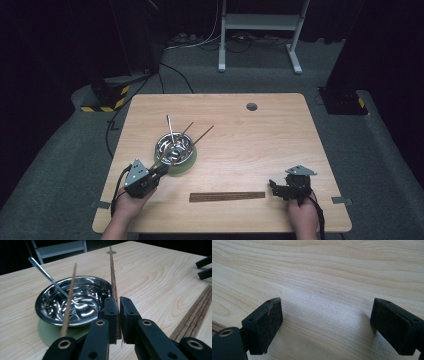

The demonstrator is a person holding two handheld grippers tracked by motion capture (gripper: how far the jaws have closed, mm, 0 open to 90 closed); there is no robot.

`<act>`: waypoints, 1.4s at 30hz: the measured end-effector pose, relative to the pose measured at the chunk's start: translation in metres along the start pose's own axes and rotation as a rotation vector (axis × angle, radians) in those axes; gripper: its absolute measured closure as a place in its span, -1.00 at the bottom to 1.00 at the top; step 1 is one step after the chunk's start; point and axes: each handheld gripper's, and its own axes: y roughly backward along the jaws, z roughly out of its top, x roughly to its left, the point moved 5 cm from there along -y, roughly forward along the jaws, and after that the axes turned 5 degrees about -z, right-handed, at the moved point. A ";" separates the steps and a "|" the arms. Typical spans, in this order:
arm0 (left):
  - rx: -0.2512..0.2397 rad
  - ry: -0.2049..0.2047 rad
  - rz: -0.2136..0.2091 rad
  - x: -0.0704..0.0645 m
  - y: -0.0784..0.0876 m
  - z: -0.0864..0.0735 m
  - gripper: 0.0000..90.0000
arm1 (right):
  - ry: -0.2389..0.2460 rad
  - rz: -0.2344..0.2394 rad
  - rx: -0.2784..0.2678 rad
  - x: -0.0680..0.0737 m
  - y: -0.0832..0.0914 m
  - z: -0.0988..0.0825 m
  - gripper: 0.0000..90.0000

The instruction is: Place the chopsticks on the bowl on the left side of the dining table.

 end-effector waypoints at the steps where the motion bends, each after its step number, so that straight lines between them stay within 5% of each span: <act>1: -0.002 0.005 0.005 0.001 0.001 0.000 0.87 | 0.000 0.000 0.000 0.000 0.000 0.000 -0.77; 16: 0.011 0.022 0.080 0.023 0.008 -0.008 0.87 | 0.000 0.000 0.000 0.000 0.000 0.000 -0.77; 32: 0.042 0.048 0.125 0.028 0.001 -0.019 0.87 | 0.001 -0.005 -0.004 0.000 0.000 0.000 -0.77; 42: 0.073 0.028 0.141 0.027 -0.002 -0.023 0.87 | 0.002 -0.002 -0.001 0.000 0.000 0.000 -0.77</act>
